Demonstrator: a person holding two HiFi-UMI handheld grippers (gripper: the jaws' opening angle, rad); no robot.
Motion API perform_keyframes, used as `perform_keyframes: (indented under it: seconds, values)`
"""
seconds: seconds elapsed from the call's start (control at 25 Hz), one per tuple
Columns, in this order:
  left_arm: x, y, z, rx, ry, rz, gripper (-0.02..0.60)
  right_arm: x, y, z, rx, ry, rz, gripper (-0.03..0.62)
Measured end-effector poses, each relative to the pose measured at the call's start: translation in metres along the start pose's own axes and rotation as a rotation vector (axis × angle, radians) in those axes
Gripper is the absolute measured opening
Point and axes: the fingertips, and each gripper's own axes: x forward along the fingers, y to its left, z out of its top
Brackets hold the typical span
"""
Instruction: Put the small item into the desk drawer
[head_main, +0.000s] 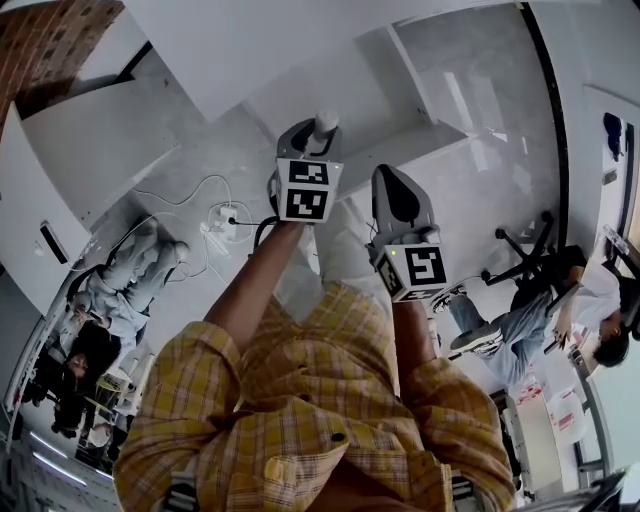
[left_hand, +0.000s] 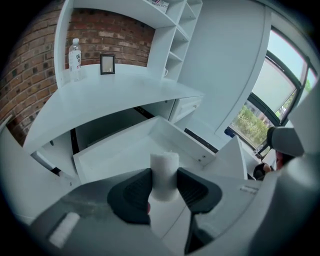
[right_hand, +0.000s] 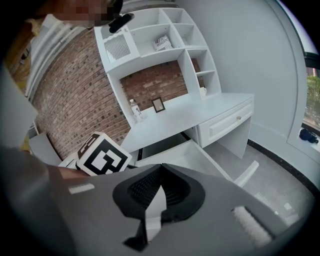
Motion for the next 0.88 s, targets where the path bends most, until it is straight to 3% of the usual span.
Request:
perform_keyframes:
  seconds: [0.88]
  values:
    - [0.076,0.013,-0.016,-0.032,0.132,0.016,0.17,0.015,-0.02,-0.02,0.04,0.047,0.004,-0.006]
